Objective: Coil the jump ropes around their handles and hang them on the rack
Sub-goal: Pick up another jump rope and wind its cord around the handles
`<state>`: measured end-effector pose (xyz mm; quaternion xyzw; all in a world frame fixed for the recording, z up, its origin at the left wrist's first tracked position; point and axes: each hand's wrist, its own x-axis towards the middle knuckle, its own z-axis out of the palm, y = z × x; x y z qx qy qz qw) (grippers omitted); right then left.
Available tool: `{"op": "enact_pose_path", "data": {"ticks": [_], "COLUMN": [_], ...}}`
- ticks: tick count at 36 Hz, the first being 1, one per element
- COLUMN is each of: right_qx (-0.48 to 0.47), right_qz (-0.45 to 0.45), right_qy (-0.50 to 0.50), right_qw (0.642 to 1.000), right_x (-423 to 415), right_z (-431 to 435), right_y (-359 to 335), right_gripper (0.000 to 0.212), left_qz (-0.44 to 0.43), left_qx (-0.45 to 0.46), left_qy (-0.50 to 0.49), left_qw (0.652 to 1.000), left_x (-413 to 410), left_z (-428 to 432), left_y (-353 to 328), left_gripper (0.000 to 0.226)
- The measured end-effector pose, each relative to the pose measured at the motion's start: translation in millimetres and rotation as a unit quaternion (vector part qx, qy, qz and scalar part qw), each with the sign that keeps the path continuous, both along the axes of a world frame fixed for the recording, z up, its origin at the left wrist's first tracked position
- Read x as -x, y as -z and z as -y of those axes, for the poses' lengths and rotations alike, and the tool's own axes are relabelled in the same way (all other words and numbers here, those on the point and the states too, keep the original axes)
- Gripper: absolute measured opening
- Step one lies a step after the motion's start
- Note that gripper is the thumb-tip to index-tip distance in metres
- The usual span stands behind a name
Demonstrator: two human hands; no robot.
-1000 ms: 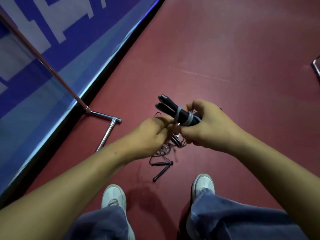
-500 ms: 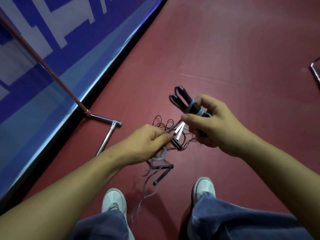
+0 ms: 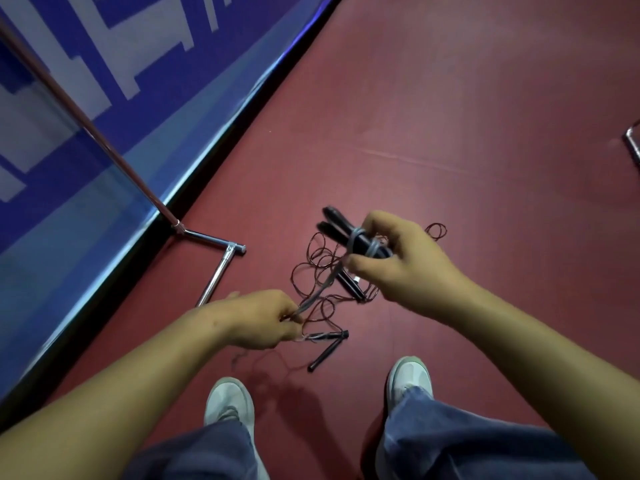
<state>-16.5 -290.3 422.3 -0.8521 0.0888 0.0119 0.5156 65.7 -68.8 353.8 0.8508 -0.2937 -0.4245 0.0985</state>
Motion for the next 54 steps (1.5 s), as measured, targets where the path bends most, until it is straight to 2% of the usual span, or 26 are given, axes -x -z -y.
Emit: {"op": "enact_pose_path", "data": {"ticks": [2, 6, 9, 11, 13, 15, 17, 22, 25, 27, 30, 31, 33, 35, 38, 41, 44, 46, 48, 50, 54], "right_qx": [0.008, -0.039, -0.111, -0.198, -0.266, -0.278, -0.263, -0.238, -0.201, -0.179, -0.115, -0.101, -0.095, -0.092, -0.081, -0.086, -0.081, -0.074, -0.074, -0.08, -0.169], "right_qz": [0.009, 0.015, 0.016, 0.028, 0.052, 0.069, 0.067, 0.072, 0.068, 0.071, 0.091, 0.094, 0.088, 0.07, 0.056, 0.05, 0.043, 0.034, 0.029, 0.027, 0.028], "right_qy": [-0.013, -0.029, -0.048, -0.032, 0.0, 0.035, 0.061, 0.121, 0.116, 0.117, 0.109, 0.106, 0.093, 0.073, 0.049, 0.04, 0.035, 0.03, 0.028, 0.028, 0.043], "right_qw": [1.0, 0.999, 0.993, 0.979, 0.963, 0.957, 0.96, 0.961, 0.97, 0.974, 0.983, 0.985, 0.987, 0.991, 0.994, 0.994, 0.995, 0.996, 0.996, 0.996, 0.984], "right_x": [-1, -1, 1, -1, -5, -9, -10, -12, -15, -17, -23, -25, -26, -25, -23, -24, -25, -24, -23, -23, -23], "right_z": [-9, -14, -20, -20, -10, 8, 24, 43, 42, 38, 31, 30, 29, 26, 18, 13, 10, 7, 6, 5, 6], "right_y": [-3, -13, -25, -39, -55, -62, -61, -53, -47, -43, -41, -40, -38, -33, -29, -26, -23, -21, -19, -19, -26], "right_gripper": [0.026, 0.027, 0.027, 0.023, 0.018, 0.015, 0.014, 0.014, 0.018, 0.023, 0.031, 0.031, 0.026, 0.022, 0.021, 0.022, 0.022, 0.022, 0.022, 0.022, 0.023], "left_qz": [-0.009, 0.043, 0.001, -0.02, -0.019, -0.043, -0.051, -0.006, -0.01, -0.027, 0.006, 0.015, 0.011, 0.015, 0.011, -0.026, -0.01, 0.024, 0.022, -0.003, -0.082], "left_qx": [0.004, 0.055, 0.184, 0.255, 0.26, 0.249, 0.238, 0.156, 0.093, 0.029, -0.148, -0.195, -0.212, -0.135, 0.053, 0.233, 0.371, 0.401, 0.412, 0.421, 0.431], "left_qy": [0.003, -0.026, -0.13, -0.171, -0.155, -0.158, -0.162, -0.173, -0.116, -0.072, 0.021, 0.037, 0.015, -0.046, -0.135, -0.189, -0.228, -0.236, -0.222, -0.21, -0.221], "left_qw": [1.0, 0.997, 0.974, 0.952, 0.953, 0.954, 0.956, 0.972, 0.989, 0.997, 0.989, 0.98, 0.977, 0.99, 0.989, 0.953, 0.9, 0.885, 0.884, 0.883, 0.871], "left_x": [-3, -9, -6, -3, 1, 6, 11, 9, 12, 17, 20, 20, 14, 4, -8, -9, -5, -2, 0, 3, 8], "left_z": [-3, -4, 6, 16, 19, 14, 8, -4, -1, 0, -9, -12, -17, -15, 4, 28, 44, 53, 63, 72, 78], "left_y": [3, 10, 8, 0, -6, -3, 4, 39, 51, 60, 78, 81, 85, 79, 47, 10, -11, -24, -36, -43, -45], "left_gripper": [0.04, 0.037, 0.029, 0.021, 0.034, 0.047, 0.042, 0.026, 0.026, 0.032, 0.038, 0.045, 0.069, 0.085, 0.09, 0.103, 0.098, 0.089, 0.067, 0.042, 0.017]}}
